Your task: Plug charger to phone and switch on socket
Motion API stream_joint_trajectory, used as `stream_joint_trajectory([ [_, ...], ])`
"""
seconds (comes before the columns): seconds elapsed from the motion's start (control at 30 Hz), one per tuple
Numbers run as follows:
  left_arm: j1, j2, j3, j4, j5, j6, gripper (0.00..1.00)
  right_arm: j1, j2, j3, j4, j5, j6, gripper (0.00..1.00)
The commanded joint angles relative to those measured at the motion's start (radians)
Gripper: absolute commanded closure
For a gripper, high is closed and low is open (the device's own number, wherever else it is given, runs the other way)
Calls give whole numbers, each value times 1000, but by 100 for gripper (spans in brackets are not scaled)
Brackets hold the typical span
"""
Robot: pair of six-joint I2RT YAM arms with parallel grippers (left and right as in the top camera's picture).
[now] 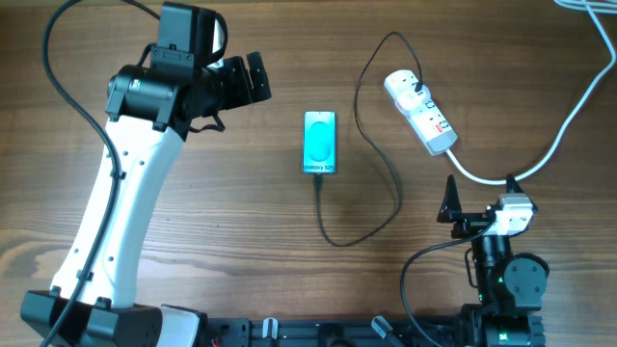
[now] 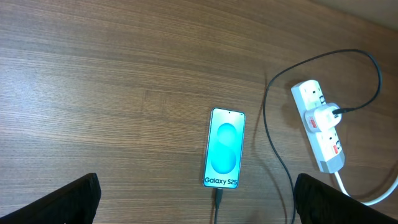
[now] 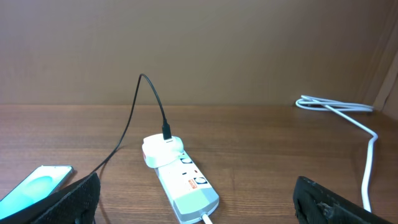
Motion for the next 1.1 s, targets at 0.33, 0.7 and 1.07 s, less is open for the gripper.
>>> stream_joint_trajectory([
  [0.33, 5, -126, -231, -108, -226, 25, 0, -5, -14, -2, 2, 6, -18, 0],
  [0.7, 24, -592, -771, 203, -190, 58, 0, -5, -13, -2, 2, 6, -18, 0],
  [1.07, 136, -953, -1049, 279, -101, 261, 0, -5, -13, -2, 2, 6, -18, 0],
])
